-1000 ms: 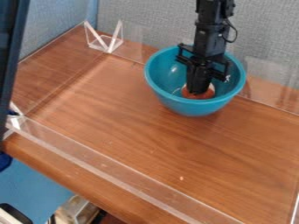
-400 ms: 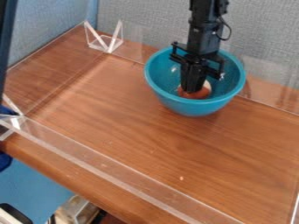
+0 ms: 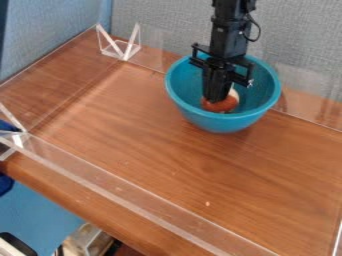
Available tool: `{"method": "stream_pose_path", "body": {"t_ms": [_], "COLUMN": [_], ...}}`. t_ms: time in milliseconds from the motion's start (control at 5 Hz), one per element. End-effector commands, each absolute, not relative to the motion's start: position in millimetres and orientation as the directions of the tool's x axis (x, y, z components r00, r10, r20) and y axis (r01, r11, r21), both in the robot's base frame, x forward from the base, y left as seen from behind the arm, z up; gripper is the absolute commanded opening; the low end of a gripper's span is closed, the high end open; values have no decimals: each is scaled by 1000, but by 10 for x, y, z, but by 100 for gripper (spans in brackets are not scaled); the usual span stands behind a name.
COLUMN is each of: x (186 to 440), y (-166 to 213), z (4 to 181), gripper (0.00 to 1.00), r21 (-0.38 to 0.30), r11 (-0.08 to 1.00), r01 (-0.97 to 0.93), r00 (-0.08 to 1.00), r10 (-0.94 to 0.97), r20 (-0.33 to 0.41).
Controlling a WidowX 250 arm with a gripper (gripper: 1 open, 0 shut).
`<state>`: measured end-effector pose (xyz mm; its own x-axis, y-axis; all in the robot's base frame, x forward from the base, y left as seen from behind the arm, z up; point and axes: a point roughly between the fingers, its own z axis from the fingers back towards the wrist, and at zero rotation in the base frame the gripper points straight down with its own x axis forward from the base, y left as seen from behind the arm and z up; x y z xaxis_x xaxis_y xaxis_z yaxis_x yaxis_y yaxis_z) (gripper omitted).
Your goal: Remove the mushroom from inside the blue bowl and put it on the table
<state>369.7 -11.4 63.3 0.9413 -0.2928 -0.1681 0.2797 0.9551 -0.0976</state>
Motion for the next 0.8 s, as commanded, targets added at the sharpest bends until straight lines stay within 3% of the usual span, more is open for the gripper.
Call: {"method": "stream_pose_path", "body": {"t_ms": [0, 600], "x": [3715, 3668], "y": [-59, -42], "z": [1049, 1153], "gripper": [0, 0], "r21": [-65, -56], "r11": [960, 964], "r01": [274, 261], "r00": [958, 962], "r10": [-278, -264], "r20": [-70, -67]}}
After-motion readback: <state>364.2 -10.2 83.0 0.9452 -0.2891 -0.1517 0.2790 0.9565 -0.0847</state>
